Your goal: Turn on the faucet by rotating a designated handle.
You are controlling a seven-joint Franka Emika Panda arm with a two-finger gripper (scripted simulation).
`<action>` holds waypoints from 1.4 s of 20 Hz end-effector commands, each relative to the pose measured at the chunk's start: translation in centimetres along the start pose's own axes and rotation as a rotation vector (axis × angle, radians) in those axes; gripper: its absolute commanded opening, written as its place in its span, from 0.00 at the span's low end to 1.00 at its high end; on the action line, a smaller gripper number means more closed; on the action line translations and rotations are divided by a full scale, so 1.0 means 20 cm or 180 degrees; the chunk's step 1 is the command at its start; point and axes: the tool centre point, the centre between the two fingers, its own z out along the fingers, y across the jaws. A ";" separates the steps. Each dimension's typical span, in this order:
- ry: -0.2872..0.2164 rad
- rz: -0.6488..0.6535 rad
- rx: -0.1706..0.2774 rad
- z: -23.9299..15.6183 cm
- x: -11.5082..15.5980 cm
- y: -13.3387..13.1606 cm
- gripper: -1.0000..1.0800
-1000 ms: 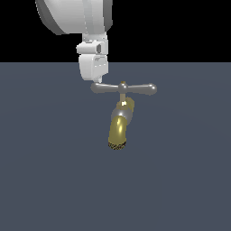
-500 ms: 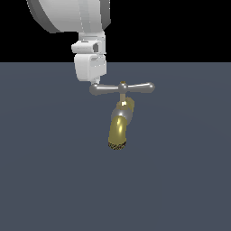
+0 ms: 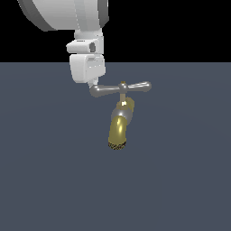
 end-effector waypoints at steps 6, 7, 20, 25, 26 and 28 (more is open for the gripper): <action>0.0013 0.0000 -0.0001 0.00 0.04 0.06 0.00; 0.0013 0.0000 -0.0001 0.00 0.04 0.07 0.00; 0.0007 -0.0013 -0.0011 0.00 0.14 0.21 0.00; 0.0006 -0.0015 -0.0013 0.00 0.17 0.26 0.00; 0.0005 -0.0017 -0.0014 0.00 0.18 0.27 0.00; 0.0004 -0.0019 -0.0016 0.00 0.19 0.29 0.00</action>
